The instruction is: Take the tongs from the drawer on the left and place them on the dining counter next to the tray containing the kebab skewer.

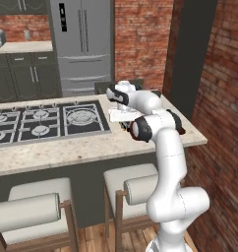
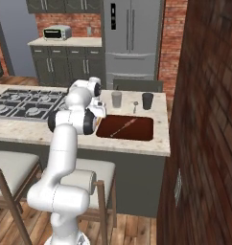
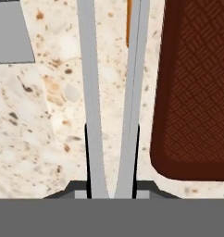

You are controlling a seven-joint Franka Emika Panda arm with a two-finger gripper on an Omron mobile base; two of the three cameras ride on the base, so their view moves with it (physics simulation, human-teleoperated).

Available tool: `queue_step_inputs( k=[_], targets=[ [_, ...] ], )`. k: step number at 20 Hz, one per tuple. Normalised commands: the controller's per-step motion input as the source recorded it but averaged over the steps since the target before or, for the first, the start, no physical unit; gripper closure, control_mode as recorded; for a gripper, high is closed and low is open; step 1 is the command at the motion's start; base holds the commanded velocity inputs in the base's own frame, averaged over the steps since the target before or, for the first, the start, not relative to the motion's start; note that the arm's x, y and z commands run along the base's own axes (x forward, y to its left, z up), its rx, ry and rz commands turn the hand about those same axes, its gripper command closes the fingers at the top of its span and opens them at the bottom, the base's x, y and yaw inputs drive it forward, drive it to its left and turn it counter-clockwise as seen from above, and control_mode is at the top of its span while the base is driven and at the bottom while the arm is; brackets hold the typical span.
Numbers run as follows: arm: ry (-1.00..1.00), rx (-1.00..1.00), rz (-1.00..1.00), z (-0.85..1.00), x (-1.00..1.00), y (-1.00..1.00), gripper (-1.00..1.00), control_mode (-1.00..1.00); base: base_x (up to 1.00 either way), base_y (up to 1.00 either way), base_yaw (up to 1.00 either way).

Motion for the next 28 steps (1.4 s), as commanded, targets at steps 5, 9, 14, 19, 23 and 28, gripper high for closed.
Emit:
queue_step_inputs(
  k=[5, 9, 14, 19, 23, 28],
  targets=[
    [0.00, 0.00, 0.00, -0.27, -0.01, 0.00, 1.00, -1.00, 0.00, 0.00, 0.00],
    [0.00, 0.00, 0.00, -0.30, 0.00, 0.00, 1.00, -1.00, 0.00, 0.00, 0.00],
    [0.00, 0.00, 0.00, -0.19, 0.00, 0.06, 1.00, -1.00, 0.00, 0.00, 0.00],
    [0.00, 0.00, 0.00, -0.27, 0.00, 0.00, 1.00, -1.00, 0.00, 0.00, 0.00],
    [0.01, 0.00, 0.00, 0.00, 0.00, 0.00, 1.00, -1.00, 0.00, 0.00, 0.00],
    [0.00, 0.00, 0.00, 0.00, 0.00, 0.00, -1.00, -1.00, 0.00, 0.00, 0.00]
  ],
)
